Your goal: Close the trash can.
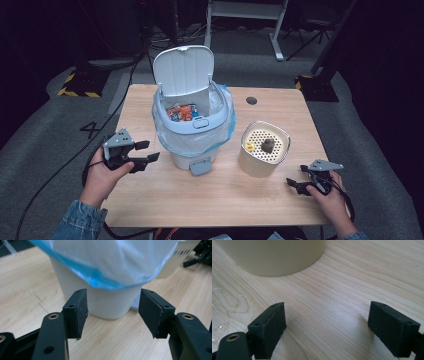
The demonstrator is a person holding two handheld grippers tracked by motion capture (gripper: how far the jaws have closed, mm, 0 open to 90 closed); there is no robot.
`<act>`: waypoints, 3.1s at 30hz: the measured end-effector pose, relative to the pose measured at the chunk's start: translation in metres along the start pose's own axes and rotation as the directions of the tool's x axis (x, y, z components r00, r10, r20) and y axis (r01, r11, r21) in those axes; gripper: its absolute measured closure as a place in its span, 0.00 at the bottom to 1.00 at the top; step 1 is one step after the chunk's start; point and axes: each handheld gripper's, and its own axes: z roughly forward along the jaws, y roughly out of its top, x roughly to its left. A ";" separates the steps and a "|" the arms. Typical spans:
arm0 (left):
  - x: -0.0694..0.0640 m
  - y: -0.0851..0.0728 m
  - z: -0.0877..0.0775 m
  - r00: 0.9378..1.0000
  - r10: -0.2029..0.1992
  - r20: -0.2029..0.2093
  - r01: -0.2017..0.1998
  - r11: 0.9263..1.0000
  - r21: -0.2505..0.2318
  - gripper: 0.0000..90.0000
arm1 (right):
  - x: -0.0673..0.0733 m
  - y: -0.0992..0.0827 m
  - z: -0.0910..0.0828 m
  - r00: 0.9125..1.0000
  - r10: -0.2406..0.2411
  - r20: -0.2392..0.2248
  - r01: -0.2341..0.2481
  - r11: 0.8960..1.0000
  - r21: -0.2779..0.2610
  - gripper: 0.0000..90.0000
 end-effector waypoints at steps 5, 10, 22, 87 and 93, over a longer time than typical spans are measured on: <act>0.006 0.017 -0.009 0.998 0.037 0.048 -0.035 0.999 -0.042 0.49 | 0.000 0.000 0.000 1.000 0.001 0.000 -0.001 1.000 -0.001 0.17; 0.014 0.033 -0.015 0.992 0.071 0.103 -0.062 0.994 -0.091 0.57 | 0.000 0.000 0.000 1.000 0.000 0.000 0.000 1.000 -0.001 0.17; 0.024 0.076 -0.024 0.986 0.090 0.139 -0.068 0.986 -0.151 0.64 | 0.000 0.000 0.000 1.000 0.001 0.000 -0.001 1.000 -0.001 0.17; 0.001 0.185 0.003 0.957 0.188 0.220 -0.164 0.979 -0.120 0.56 | 0.000 0.000 0.000 1.000 0.000 0.001 0.000 1.000 -0.002 0.17; -0.005 0.182 0.021 0.947 0.155 0.282 -0.134 0.987 -0.094 0.62 | 0.000 0.000 0.000 1.000 0.000 0.001 0.000 1.000 -0.002 0.17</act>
